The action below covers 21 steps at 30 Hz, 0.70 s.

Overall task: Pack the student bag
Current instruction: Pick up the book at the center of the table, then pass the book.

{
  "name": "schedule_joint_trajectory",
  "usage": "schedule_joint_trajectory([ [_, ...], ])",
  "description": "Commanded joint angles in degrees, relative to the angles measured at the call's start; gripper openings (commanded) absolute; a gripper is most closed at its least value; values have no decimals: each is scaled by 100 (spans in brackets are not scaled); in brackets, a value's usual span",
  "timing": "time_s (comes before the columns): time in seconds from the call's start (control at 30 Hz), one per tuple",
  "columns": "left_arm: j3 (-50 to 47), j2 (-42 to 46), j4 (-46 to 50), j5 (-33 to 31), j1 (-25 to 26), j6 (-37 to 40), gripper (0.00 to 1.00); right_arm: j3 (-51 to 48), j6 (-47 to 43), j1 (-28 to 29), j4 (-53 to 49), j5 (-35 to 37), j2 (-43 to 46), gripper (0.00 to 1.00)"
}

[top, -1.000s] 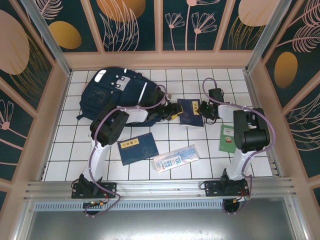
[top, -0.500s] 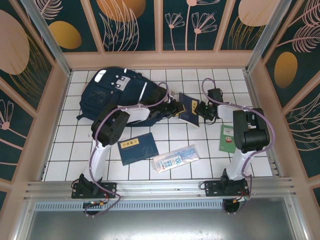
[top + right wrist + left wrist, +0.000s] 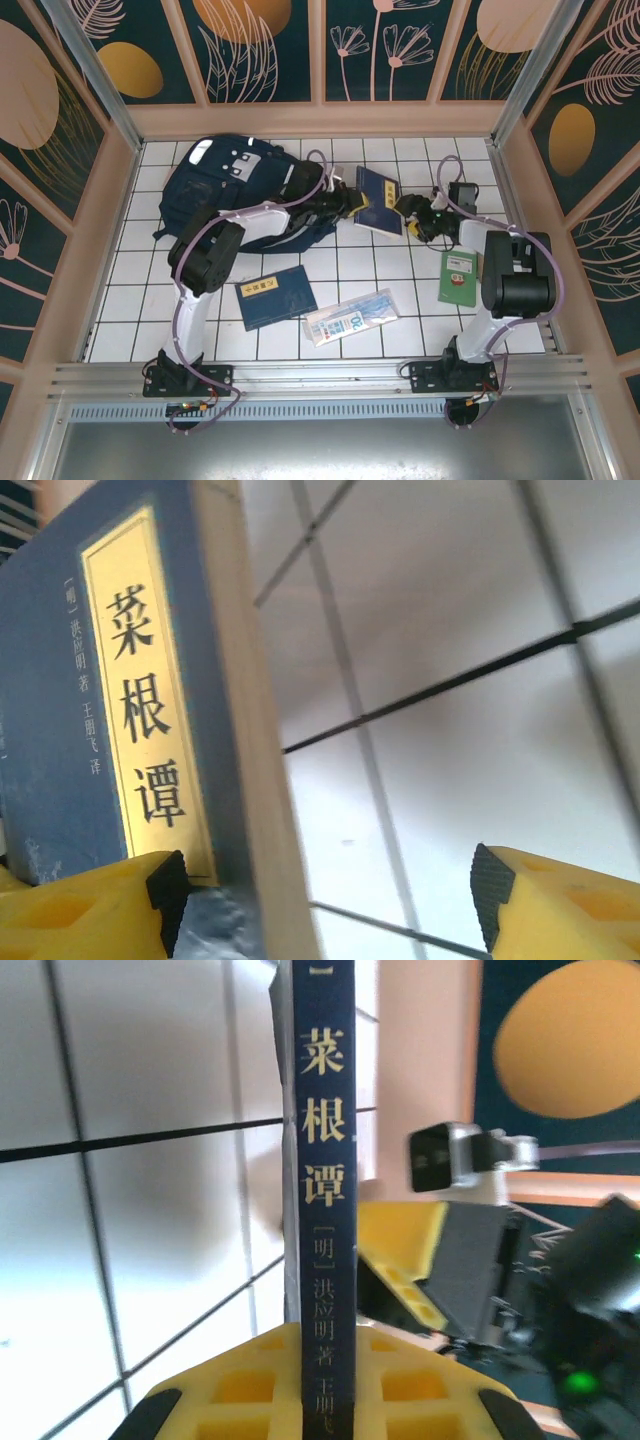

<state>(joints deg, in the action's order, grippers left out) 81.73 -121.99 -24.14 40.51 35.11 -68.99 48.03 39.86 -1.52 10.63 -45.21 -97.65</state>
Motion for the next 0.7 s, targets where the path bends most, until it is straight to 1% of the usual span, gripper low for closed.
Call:
schedule_joint_trajectory([
  [0.0,-48,350,-723,416,-11,-173,0,-216,809,-50,1442,-1282,18,77],
  [0.13,-86,433,-653,501,-11,-80,0,-363,1433,-51,2370,-1694,-41,74],
  [0.17,-106,447,-646,508,-8,-74,0,-379,1527,-50,2516,-1767,-56,71],
  [0.27,-106,498,-403,501,-17,130,0,-494,1834,-59,3041,-1899,-17,59],
  [0.3,-103,509,-301,486,-16,209,0,-513,1850,-52,3097,-1904,11,51],
  [0.33,-101,518,-196,477,-21,284,0,-523,1843,-59,3096,-1904,55,40],
  [0.37,-88,525,-83,469,-34,358,0,-530,1791,-68,3046,-1882,95,32],
  [0.4,-73,540,62,441,-44,471,0,-520,1662,-63,2891,-1831,143,19],
  [0.43,-35,557,280,394,-48,620,0,-469,1456,-57,2614,-1755,191,4],
  [0.47,22,570,523,346,-56,788,0,-438,1275,-58,2352,-1686,238,0],
  [0.5,124,579,849,235,-71,1024,4,-410,1092,-48,2113,-1593,303,0],
  [0.53,252,587,1288,105,-76,1292,10,-392,937,-47,1896,-1494,379,0],
  [0.57,360,589,1649,-21,-98,1520,14,-383,844,-45,1740,-1416,431,0],
  [0.67,721,615,2761,-663,-166,2215,35,-373,646,-39,1429,-1201,582,0],
])
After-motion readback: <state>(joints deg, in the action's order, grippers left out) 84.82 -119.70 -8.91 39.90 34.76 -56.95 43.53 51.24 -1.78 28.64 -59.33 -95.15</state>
